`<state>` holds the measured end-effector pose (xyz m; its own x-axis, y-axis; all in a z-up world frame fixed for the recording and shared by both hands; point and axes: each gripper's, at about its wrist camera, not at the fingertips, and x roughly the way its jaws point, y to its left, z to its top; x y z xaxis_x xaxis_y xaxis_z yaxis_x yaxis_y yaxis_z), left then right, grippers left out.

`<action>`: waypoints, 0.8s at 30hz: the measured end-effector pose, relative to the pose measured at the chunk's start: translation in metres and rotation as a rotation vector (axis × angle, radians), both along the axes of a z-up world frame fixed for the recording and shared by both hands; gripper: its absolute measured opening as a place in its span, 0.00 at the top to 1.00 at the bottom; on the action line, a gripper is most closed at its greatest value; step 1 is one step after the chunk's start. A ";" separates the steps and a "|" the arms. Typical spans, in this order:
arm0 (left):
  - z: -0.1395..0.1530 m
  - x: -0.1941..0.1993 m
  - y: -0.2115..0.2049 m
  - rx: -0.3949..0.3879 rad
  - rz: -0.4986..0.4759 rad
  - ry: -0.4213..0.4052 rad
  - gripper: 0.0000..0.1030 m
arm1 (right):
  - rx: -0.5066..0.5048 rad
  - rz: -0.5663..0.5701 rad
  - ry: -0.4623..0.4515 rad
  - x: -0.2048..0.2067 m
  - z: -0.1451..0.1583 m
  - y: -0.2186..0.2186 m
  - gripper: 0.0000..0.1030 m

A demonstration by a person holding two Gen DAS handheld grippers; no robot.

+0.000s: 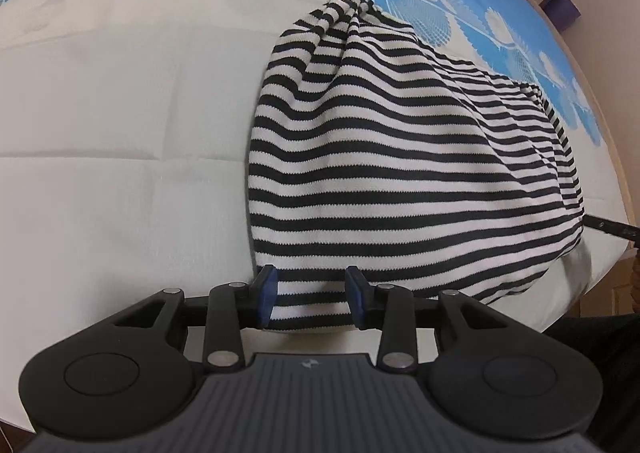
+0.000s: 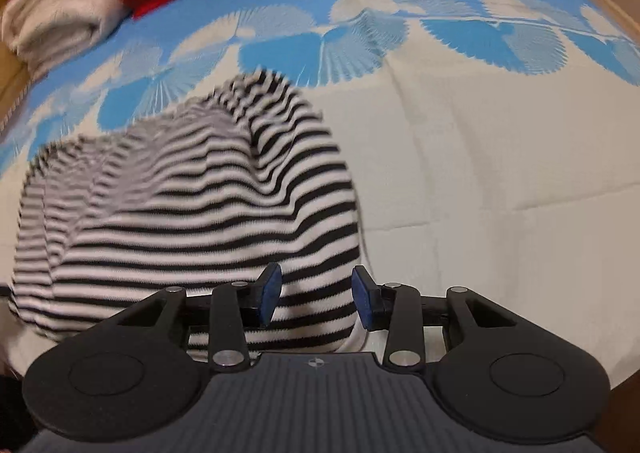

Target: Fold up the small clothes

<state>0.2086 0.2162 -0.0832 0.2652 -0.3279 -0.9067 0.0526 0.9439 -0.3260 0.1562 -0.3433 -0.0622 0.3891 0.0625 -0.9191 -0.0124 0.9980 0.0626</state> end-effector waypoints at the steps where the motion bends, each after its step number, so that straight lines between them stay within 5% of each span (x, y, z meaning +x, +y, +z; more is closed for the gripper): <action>1: 0.000 0.000 0.000 0.003 -0.002 0.001 0.60 | -0.027 0.007 0.029 -0.001 -0.005 0.003 0.61; 4: -0.002 -0.001 0.001 0.005 0.000 0.000 0.60 | -0.089 -0.011 0.118 0.003 -0.024 0.002 0.57; 7: 0.000 -0.002 0.004 -0.003 0.010 -0.010 0.60 | -0.068 -0.047 0.104 0.006 -0.020 -0.002 0.55; 17: 0.007 -0.008 0.004 0.005 0.017 -0.037 0.60 | -0.022 -0.086 -0.027 0.004 0.004 -0.004 0.55; 24: 0.038 -0.023 -0.007 0.045 0.068 -0.124 0.60 | -0.004 -0.133 -0.108 0.007 0.017 -0.011 0.55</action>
